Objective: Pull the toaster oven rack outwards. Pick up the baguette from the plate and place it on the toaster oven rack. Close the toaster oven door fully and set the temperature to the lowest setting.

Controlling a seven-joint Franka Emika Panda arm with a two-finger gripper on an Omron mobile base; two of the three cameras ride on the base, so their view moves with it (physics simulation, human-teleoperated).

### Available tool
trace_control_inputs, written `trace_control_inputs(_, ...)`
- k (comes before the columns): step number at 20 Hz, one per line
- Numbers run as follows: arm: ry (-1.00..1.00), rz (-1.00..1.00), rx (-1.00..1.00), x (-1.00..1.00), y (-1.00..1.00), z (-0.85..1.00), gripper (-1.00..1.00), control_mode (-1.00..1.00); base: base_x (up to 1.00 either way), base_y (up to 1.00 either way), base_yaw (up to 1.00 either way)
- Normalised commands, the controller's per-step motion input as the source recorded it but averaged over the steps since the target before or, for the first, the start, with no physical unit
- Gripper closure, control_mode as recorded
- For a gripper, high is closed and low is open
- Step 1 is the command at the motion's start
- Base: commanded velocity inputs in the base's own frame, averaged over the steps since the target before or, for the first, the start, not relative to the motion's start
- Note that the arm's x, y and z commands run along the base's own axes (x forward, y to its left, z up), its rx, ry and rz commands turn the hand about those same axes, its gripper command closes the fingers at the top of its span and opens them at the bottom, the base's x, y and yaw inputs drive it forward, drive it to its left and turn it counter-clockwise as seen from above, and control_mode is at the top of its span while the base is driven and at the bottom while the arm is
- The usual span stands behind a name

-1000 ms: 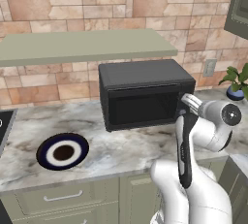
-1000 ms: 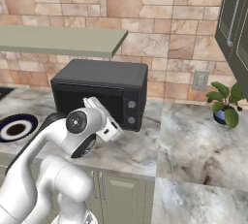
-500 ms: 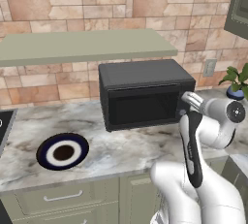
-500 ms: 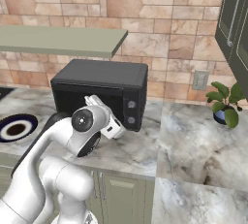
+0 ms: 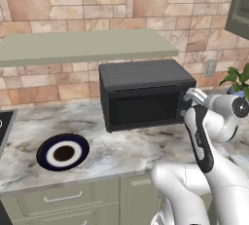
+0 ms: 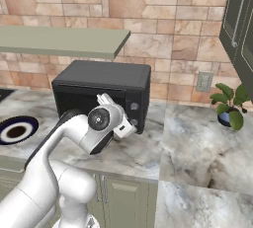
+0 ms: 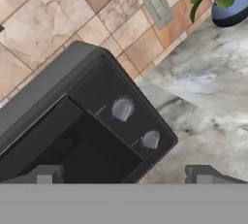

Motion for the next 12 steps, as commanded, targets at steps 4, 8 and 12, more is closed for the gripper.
trace_control_inputs(4,-0.03,0.01,0.00,0.00,0.00,0.00,-1.00,-1.00,0.00,0.00,0.00)
trace_control_inputs(8,0.00,0.01,0.00,0.00,-0.03,0.00,-1.00,-1.00,0.00,0.00,0.00)
trace_control_inputs(12,0.00,0.00,0.00,0.09,-0.01,0.00,-1.00,-1.00,0.00,0.00,0.00)
